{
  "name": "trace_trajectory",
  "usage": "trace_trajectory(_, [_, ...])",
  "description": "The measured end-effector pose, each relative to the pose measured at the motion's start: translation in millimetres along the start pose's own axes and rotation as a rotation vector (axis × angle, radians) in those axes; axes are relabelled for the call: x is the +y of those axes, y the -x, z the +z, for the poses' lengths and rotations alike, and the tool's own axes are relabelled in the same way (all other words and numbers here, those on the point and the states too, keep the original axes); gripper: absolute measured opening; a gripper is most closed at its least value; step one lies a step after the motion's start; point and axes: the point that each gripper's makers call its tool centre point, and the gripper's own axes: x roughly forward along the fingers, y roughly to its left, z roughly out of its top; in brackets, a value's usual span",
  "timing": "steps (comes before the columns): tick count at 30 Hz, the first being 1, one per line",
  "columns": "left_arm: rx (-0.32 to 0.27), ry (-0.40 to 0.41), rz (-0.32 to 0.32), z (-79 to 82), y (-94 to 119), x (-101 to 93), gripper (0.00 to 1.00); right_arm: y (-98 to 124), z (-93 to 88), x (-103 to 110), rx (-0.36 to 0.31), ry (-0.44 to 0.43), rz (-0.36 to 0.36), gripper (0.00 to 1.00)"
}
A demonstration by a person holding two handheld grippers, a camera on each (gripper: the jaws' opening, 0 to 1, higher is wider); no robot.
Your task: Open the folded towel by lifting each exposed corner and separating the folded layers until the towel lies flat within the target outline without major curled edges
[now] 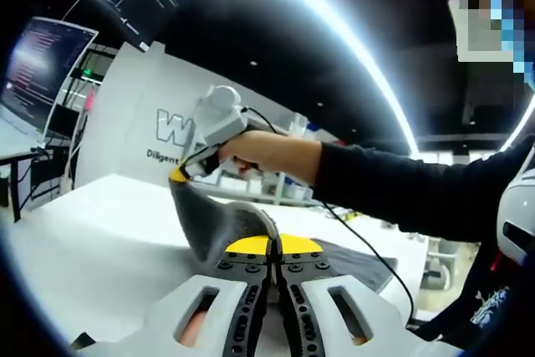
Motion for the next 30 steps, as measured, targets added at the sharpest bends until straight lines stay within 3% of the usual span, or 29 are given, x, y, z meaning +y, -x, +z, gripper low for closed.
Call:
trace_trajectory(15, [-0.013,0.014,0.065,5.8,21.8,23.5,0.0,-17.2,15.5,22.6,0.0,0.019,0.045,0.0])
trace_trajectory(30, [-0.044,0.027,0.17,18.0,59.0,67.9,0.0,-41.5,54.7,45.8,-0.009,0.042,0.078,0.0])
